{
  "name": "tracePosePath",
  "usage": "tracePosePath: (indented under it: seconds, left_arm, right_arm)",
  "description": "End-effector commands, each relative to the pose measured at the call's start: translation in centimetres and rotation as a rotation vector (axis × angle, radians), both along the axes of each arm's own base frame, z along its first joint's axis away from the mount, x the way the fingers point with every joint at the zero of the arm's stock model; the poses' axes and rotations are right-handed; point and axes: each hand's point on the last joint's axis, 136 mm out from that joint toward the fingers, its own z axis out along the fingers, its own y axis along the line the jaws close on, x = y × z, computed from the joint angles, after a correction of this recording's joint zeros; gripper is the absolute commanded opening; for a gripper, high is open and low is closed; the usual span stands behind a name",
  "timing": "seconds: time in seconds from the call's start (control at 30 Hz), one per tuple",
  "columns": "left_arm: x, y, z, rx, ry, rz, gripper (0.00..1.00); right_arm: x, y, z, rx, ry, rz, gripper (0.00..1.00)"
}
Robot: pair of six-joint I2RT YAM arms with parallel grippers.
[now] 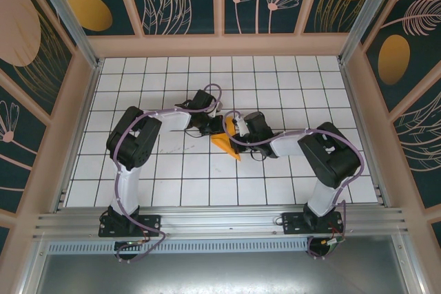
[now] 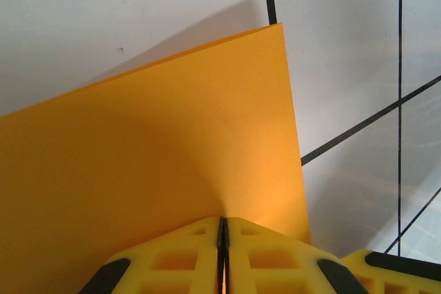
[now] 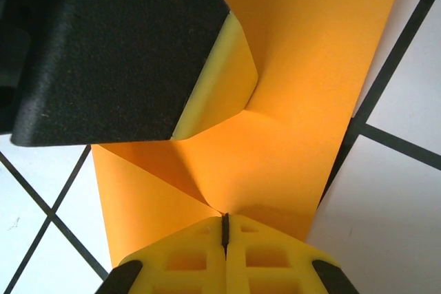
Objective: Fold a paper plane with a square sheet of paper (fold left side to right side)
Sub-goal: Third fold the triangle at the center of the table.
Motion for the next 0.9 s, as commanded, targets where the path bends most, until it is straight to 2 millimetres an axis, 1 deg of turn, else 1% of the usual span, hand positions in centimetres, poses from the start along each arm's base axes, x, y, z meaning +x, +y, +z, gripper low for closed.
tracePosePath:
  seconds: [0.0, 0.17, 0.27, 0.37, 0.43, 0.57, 0.63, 0.73, 0.87]
  left_arm:
    - [0.4, 1.1, 0.8, 0.079, -0.028, 0.009, 0.17]
    - [2.2, 2.0, 4.0, 0.075, -0.094, 0.042, 0.24]
    - [2.8, 3.1, 5.4, 0.077, -0.126, 0.075, 0.25]
    - [2.1, 3.6, 6.4, 0.058, -0.146, 0.083, 0.18]
    - [0.9, 3.2, 6.9, -0.007, -0.141, 0.066, 0.15]
    - [-1.7, 1.8, 6.8, -0.104, -0.110, 0.006, 0.11]
    - [-2.7, 1.1, 6.1, -0.116, -0.090, -0.017, 0.11]
    - [-3.5, 0.5, 4.8, -0.115, -0.063, -0.027, 0.11]
    - [-4.1, 0.4, 3.3, -0.098, -0.034, -0.026, 0.10]
  right_arm:
    - [-0.9, -0.8, -2.1, -0.049, 0.085, -0.012, 0.00]
    - [-1.3, -0.7, -2.3, -0.050, 0.103, -0.004, 0.00]
    - [-1.4, -0.6, -2.3, -0.050, 0.104, 0.001, 0.00]
    - [-1.5, -0.6, -2.4, -0.052, 0.105, 0.002, 0.00]
    - [-1.5, -0.6, -2.4, -0.053, 0.106, 0.006, 0.00]
    - [-1.6, -0.5, -2.4, -0.059, 0.104, 0.012, 0.00]
    - [-1.6, -0.6, -2.5, -0.066, 0.104, 0.012, 0.00]
    - [-1.6, -0.7, -2.6, -0.072, 0.105, 0.010, 0.00]
    - [-1.6, -0.6, -2.6, -0.071, 0.107, 0.011, 0.00]
